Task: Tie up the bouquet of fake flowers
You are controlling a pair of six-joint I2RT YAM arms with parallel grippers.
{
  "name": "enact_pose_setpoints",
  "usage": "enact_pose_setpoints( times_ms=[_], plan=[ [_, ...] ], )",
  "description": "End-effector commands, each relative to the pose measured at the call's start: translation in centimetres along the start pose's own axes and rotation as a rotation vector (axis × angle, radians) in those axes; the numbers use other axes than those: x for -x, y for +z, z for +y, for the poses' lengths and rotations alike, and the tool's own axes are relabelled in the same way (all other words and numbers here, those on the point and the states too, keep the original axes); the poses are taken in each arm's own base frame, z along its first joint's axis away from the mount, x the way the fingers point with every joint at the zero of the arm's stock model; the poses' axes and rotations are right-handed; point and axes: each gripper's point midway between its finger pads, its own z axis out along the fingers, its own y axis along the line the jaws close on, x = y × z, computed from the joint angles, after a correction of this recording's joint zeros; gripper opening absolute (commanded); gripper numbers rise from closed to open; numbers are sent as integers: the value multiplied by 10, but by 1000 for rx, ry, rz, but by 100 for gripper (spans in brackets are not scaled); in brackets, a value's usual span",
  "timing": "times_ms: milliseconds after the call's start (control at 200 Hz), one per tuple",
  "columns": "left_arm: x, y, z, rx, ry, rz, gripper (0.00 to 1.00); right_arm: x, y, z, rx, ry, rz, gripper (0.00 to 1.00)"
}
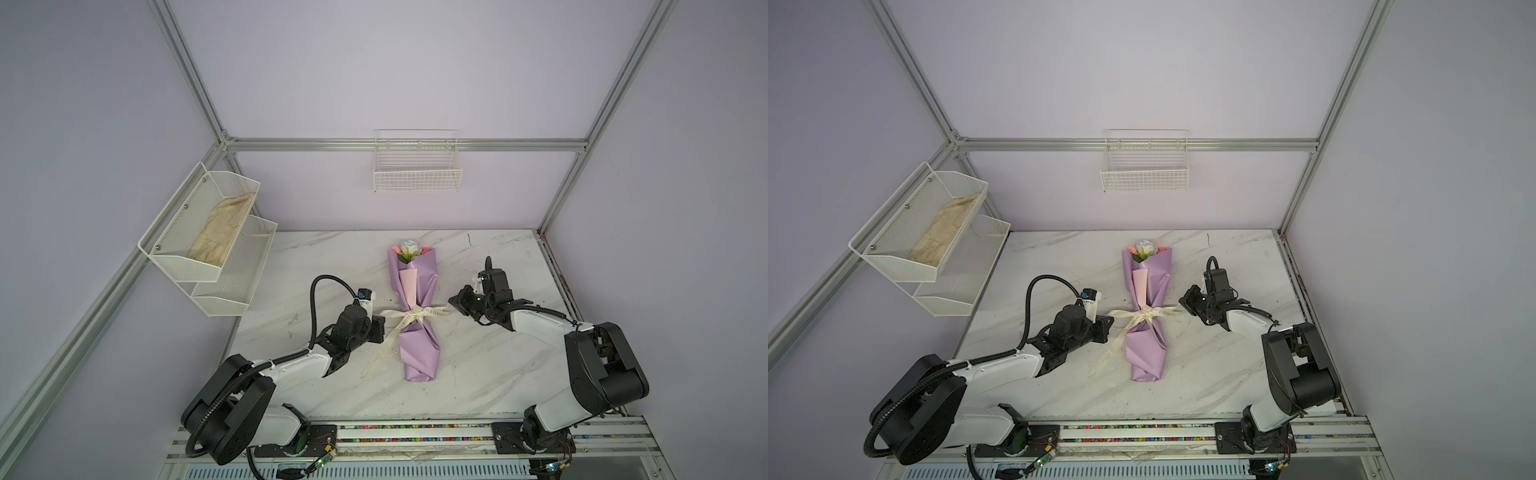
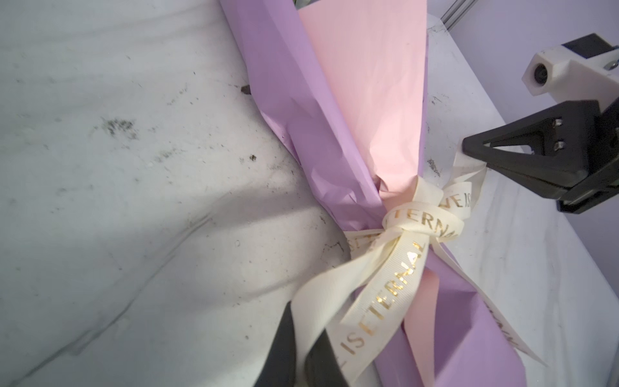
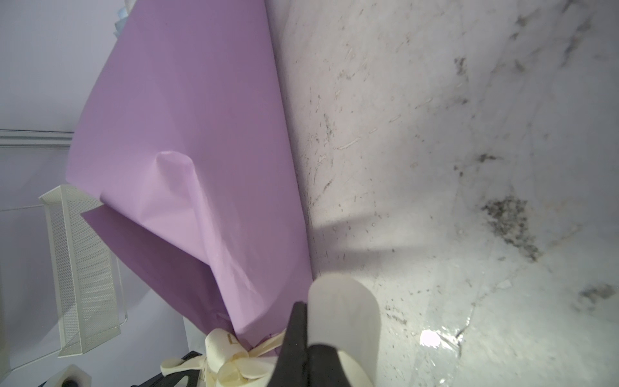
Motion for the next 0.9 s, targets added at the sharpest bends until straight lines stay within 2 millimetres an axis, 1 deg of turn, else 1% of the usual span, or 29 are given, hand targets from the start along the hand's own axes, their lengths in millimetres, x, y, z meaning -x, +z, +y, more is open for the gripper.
enact_pose_setpoints(
  times_ms=[0, 95, 195, 220, 320, 355, 390, 450, 510, 535, 560, 630, 685, 720, 765, 800, 850, 890],
  plan=[
    [22, -11, 7, 91, 110, -16, 1, 10, -4, 0, -29, -18, -36, 0],
    [27, -17, 11, 143, 188, 19, 1, 13, -5, -3, -64, -34, -49, 0],
    [35, -22, 7, 151, 277, 57, 2, 16, -7, 0, -62, -44, -55, 0],
    [35, -21, 7, 155, 281, 69, 2, 16, -6, -1, -64, -46, -54, 0],
    [34, -19, 6, 157, 389, 139, 3, 16, -6, 0, -61, -47, -53, 0],
    [33, -18, 7, 166, 412, 169, 5, 16, -6, 1, -59, -49, -52, 0],
    [32, -17, 7, 169, 421, 188, 10, 16, -5, 2, -57, -53, -51, 0],
    [33, -15, 6, 171, 433, 204, 25, 15, -5, 4, -45, -57, -42, 0],
    [37, -17, 4, 169, 432, 207, 37, 14, -3, 5, -35, -57, -34, 0],
    [40, -19, 2, 163, 433, 201, 44, 14, -3, 5, -35, -56, -31, 0],
    [42, -22, 0, 158, 434, 193, 46, 13, -3, 5, -36, -55, -28, 0],
    [49, -31, -8, 122, 443, 162, 46, 14, -3, 7, -29, -53, -27, 0],
    [55, -40, -19, 69, 457, 133, 49, 13, -3, 7, -27, -55, -26, 0],
    [56, -45, -32, 1, 470, 118, 50, 13, -4, 8, -26, -55, -25, 0],
    [54, -50, -50, -106, 511, 104, 50, 13, -5, 9, -23, -55, -26, 0],
    [52, -53, -59, -162, 521, 105, 49, 14, -5, 10, -22, -55, -29, 0],
    [47, -55, -70, -226, 538, 123, 45, 14, -5, 11, -19, -55, -27, 0],
    [42, -56, -73, -241, 555, 146, 39, 14, -6, 11, -18, -55, -28, 0]
  ],
)
